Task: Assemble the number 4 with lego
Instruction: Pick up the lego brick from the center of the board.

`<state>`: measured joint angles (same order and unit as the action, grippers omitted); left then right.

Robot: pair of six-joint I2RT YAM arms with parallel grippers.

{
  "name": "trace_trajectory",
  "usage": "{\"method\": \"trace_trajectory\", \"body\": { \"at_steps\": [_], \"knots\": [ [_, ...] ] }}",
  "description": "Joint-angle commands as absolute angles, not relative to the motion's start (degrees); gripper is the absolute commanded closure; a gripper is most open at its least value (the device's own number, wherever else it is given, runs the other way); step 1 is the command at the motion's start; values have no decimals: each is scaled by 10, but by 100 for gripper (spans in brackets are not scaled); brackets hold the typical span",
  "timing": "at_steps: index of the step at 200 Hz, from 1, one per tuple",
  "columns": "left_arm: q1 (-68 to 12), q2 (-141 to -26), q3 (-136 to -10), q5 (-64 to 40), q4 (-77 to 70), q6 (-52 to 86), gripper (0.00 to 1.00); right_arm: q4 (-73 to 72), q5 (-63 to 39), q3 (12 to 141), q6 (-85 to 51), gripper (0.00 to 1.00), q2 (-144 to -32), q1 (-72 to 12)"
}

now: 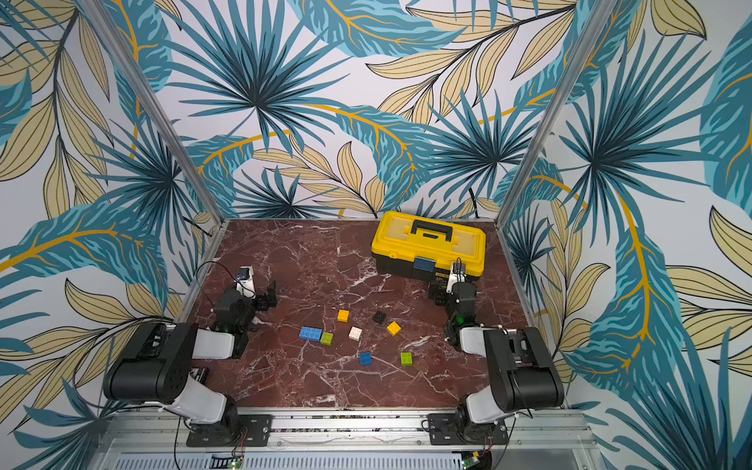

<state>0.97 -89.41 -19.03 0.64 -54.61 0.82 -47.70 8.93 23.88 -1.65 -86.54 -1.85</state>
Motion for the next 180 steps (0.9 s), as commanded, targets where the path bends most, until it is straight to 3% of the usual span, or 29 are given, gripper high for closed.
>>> {"method": "trace_trajectory", "body": {
  "at_steps": [1, 180],
  "knots": [
    [15, -897, -213, 8, -556, 4, 0, -483, 85, 237, -13, 1, -864, -17],
    [23, -896, -214, -9, -553, 10, 0, -486, 89, 236, -12, 1, -863, -16]
  ]
}}
